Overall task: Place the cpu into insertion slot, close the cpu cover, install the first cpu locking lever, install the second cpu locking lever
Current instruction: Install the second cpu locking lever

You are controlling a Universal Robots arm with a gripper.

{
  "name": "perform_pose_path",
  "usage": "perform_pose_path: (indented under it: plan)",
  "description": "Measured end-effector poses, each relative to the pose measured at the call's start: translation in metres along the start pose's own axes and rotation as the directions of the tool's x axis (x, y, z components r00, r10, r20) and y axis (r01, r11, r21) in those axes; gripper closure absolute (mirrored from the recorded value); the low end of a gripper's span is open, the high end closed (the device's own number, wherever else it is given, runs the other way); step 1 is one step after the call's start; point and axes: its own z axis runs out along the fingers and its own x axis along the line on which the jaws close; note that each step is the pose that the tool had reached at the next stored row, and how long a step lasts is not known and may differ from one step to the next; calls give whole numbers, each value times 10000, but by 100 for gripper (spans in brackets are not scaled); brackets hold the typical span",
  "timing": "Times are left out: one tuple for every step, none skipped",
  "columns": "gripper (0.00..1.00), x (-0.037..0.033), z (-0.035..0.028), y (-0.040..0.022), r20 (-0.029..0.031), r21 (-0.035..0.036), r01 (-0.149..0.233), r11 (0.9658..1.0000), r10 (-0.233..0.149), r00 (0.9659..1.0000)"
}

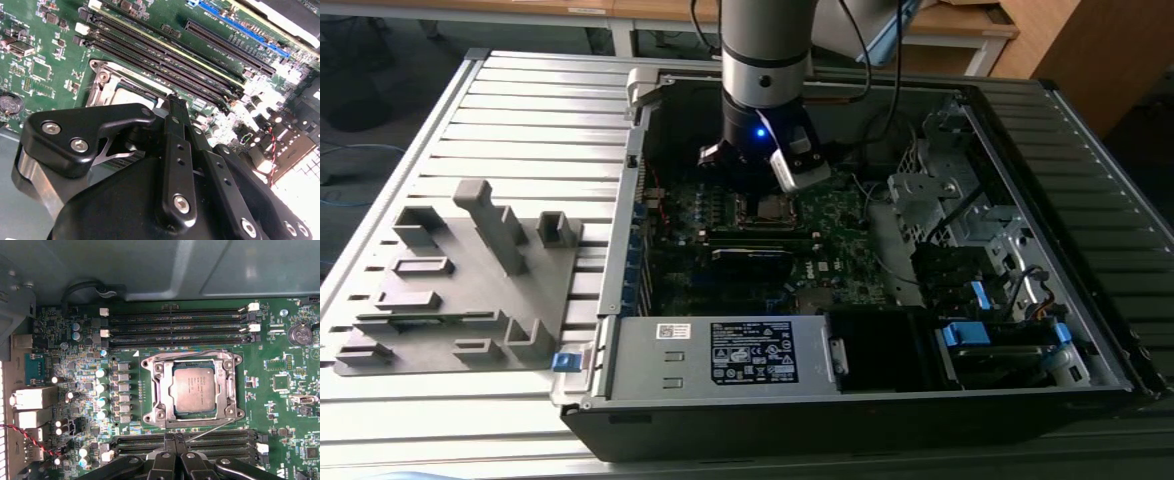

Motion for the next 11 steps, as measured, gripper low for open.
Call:
perform_pose_path:
  plan:
    - [89, 0, 0, 0, 0, 0, 0, 10000, 0, 10000]
    - [89, 0, 0, 0, 0, 0, 1, 10000, -1, 10000]
    - [89, 0, 0, 0, 0, 0, 0, 10000, 0, 10000]
    - [89, 1, 1, 0, 1, -1, 0, 10000, 0, 10000]
    - [89, 3, 3, -1, 0, -1, -1, 10000, 1, 10000]
    - [89, 5, 8, 0, 1, -3, -1, 10000, 1, 10000]
    - [89, 8, 13, 0, 1, -2, -1, 10000, 1, 10000]
    - [89, 10, 18, -1, 0, 0, 0, 10000, 0, 10000]
    - [89, 16, 26, -2, 0, 0, 0, 10000, 0, 10000]
    - [89, 24, 36, -3, 1, -1, 0, 10000, 0, 10000]
    - [89, 34, 45, -3, 0, 0, 0, 10000, 0, 10000]
